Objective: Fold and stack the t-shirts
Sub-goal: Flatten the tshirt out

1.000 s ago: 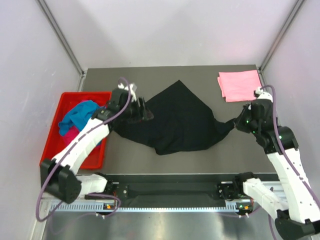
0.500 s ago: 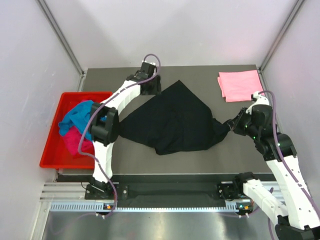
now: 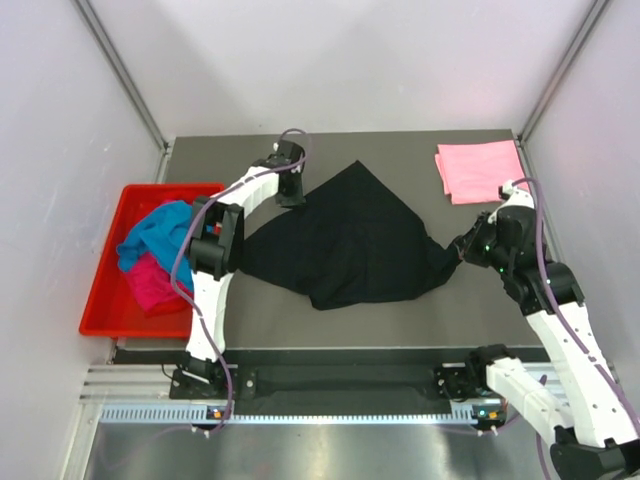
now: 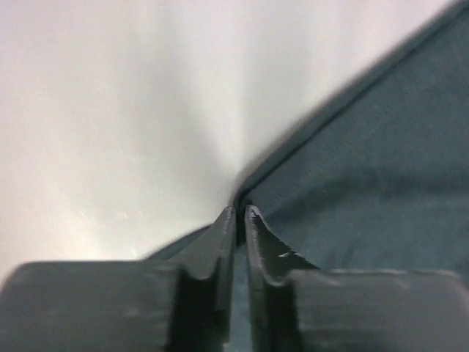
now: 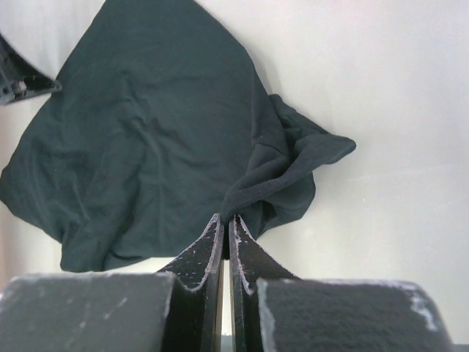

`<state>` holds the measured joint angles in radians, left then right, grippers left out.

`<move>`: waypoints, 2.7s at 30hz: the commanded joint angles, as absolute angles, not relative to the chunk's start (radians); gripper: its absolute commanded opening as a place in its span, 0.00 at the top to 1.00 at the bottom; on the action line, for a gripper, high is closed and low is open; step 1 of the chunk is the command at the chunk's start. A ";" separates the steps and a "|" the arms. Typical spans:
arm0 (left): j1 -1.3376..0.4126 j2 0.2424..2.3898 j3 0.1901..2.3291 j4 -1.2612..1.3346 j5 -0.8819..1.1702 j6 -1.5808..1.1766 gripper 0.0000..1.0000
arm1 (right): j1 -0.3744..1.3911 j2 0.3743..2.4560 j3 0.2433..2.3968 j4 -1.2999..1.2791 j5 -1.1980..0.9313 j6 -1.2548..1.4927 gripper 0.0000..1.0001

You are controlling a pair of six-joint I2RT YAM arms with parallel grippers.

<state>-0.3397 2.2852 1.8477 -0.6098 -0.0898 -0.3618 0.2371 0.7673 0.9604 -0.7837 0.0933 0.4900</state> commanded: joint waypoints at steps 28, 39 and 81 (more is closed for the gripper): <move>-0.302 1.908 1.745 -0.683 0.035 -0.180 0.45 | 0.227 0.792 0.934 -0.666 0.003 0.489 1.00; -0.253 2.144 1.867 -0.505 0.260 -0.009 0.45 | 0.224 0.830 0.934 -0.620 -0.061 0.495 1.00; -0.305 2.381 1.917 -0.586 0.046 -0.078 0.92 | 0.227 0.867 0.900 -0.563 -0.057 0.489 1.00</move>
<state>-0.3031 2.3611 1.9484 -0.5270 0.0948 -0.0456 0.2371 0.8856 0.9012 -0.6052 -0.0547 0.4915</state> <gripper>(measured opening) 0.113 0.012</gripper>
